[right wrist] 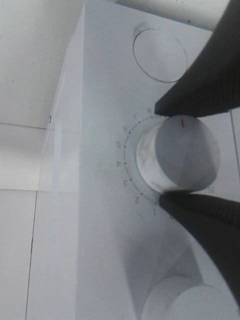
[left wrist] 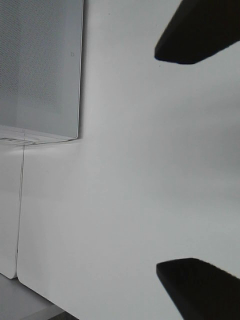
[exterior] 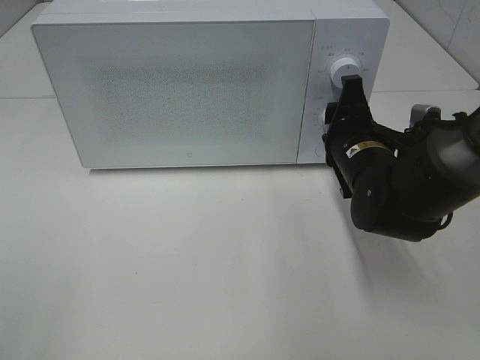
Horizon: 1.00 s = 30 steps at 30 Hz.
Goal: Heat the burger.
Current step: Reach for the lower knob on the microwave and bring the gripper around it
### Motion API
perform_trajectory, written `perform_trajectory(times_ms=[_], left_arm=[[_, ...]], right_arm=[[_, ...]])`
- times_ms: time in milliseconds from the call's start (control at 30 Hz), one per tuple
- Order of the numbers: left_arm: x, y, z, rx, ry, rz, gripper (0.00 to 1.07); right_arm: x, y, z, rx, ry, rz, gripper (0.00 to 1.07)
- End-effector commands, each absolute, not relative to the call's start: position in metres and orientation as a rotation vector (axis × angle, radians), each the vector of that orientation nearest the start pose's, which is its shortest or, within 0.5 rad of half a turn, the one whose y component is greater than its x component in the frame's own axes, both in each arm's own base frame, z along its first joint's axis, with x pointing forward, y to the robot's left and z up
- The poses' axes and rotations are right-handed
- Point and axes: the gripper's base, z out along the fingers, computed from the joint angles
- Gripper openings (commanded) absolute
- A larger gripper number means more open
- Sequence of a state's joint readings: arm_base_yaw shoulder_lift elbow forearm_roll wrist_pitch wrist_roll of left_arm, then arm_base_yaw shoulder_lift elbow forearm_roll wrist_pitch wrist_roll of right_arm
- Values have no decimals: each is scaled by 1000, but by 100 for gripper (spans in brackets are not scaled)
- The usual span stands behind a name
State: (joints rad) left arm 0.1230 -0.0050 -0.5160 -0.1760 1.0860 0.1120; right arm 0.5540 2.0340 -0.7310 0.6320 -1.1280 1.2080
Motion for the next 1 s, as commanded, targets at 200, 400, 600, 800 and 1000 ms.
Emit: perform_trajectory(times_ms=[200, 400, 600, 800, 1000], left_arm=[[-10, -16, 282, -2, 2005, -63, 98], [-10, -16, 282, -2, 2005, -63, 98], [-10, -16, 282, -2, 2005, -63, 98], [-10, -16, 282, -2, 2005, -63, 98], [-10, -16, 282, -2, 2005, -63, 98]], right_arm=[[327, 142, 139, 1124, 1275, 1091, 18], [327, 140, 138, 1132, 1268, 1061, 34], [326, 137, 138, 1146, 1254, 1022, 42], [326, 135, 137, 1129, 1262, 983, 48], [326, 137, 137, 1111, 1276, 971, 58]])
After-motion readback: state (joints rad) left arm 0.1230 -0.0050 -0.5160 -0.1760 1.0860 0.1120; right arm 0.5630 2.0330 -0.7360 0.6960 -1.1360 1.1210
